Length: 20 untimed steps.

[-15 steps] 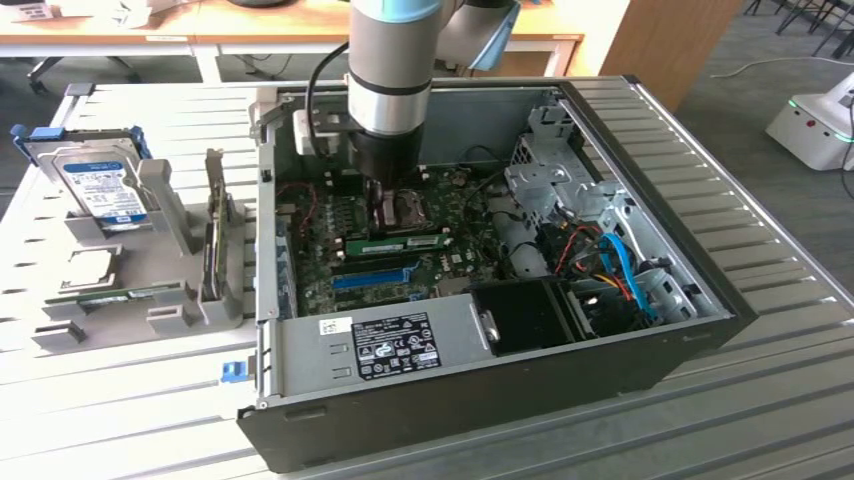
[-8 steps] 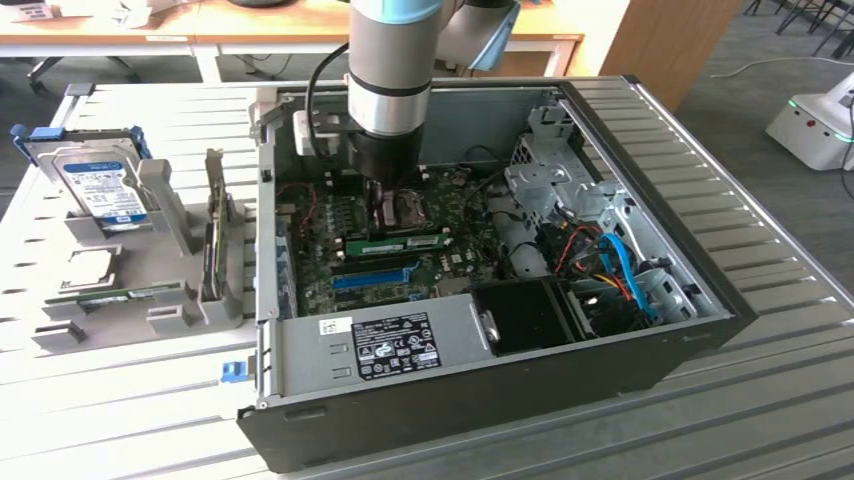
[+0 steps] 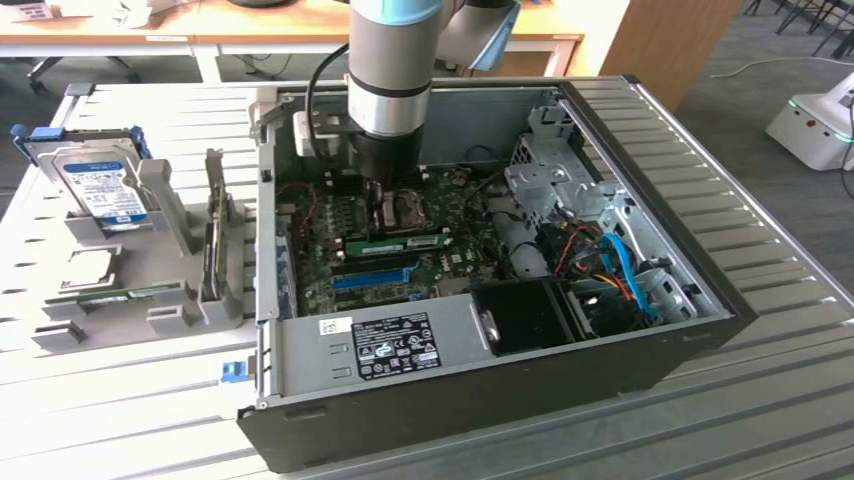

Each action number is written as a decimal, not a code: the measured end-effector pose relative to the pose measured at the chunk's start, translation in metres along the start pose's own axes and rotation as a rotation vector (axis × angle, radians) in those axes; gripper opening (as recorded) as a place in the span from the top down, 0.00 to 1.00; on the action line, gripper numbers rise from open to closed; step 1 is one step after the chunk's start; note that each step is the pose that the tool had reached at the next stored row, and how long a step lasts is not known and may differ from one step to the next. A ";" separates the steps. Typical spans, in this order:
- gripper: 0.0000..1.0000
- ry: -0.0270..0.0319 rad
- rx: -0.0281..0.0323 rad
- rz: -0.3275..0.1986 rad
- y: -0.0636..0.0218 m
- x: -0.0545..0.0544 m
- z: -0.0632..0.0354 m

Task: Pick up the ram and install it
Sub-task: 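Press down the ram until it locks into place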

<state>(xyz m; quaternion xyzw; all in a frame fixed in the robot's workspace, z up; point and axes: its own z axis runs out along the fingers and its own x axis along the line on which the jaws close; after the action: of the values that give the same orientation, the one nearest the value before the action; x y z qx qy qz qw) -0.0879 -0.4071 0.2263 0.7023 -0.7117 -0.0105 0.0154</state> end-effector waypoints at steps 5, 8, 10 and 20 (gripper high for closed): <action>0.90 -0.0001 0.0000 0.000 0.0000 0.000 0.0003; 0.90 -0.0001 0.0000 0.000 0.0000 0.000 0.0007; 0.90 0.0000 0.0000 0.000 0.0000 0.000 0.0007; 0.90 -0.0001 0.0000 0.000 0.0000 0.000 0.0014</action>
<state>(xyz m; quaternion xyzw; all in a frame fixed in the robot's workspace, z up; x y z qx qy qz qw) -0.0879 -0.4071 0.2249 0.7022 -0.7117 -0.0105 0.0153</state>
